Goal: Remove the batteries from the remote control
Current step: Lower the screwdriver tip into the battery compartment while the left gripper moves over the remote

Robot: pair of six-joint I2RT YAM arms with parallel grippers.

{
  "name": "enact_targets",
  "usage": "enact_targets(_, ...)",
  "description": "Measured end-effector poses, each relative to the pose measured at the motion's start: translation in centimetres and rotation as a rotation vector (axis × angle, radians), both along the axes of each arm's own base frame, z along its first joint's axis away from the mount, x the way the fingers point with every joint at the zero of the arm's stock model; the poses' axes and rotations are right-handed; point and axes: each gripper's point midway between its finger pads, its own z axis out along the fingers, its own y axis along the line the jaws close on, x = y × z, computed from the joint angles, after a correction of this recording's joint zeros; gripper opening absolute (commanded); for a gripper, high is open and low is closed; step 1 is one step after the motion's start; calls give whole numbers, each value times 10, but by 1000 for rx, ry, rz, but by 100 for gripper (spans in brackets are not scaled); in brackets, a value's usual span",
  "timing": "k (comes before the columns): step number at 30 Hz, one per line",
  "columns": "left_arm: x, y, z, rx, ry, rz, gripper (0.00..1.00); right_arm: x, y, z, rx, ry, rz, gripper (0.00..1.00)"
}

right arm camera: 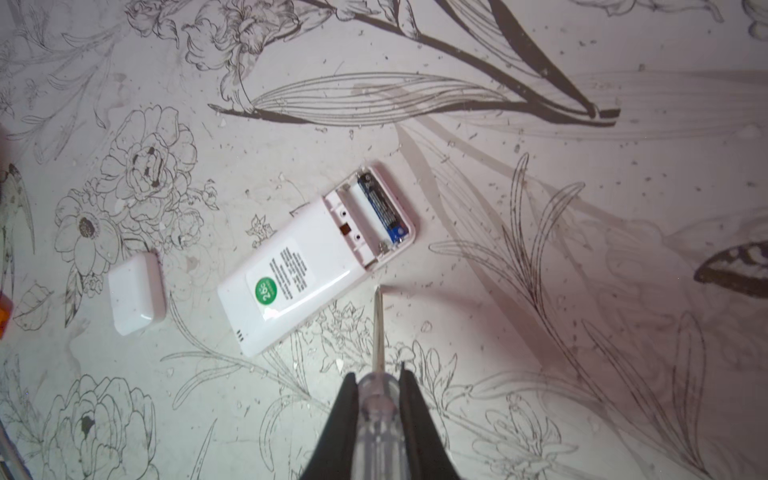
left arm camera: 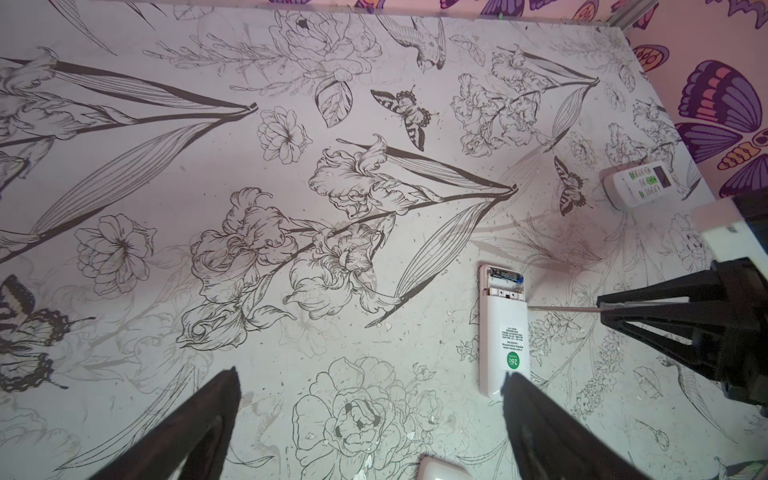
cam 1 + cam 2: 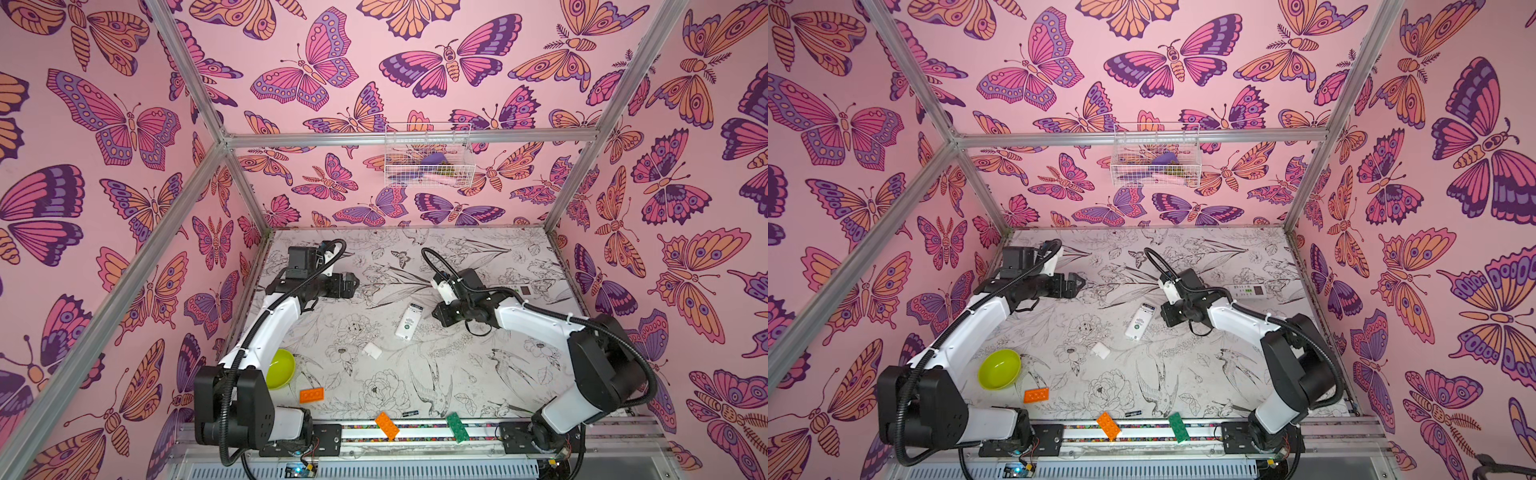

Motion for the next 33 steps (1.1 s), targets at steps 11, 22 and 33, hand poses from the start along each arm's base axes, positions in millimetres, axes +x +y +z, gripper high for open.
enact_targets(11, 2, 12, 2, 5, -19, 21, 100, 30, 36, -1, 91, 14, 62, 0)
enact_targets(22, 0, 11, 5, 16, -47, -40, 98, 26, 67, 2, 170, 65, 161, 0)
enact_targets(33, -24, -55, -18, 153, -134, -509, 97, 27, 68, 33, 219, 53, 138, 0)
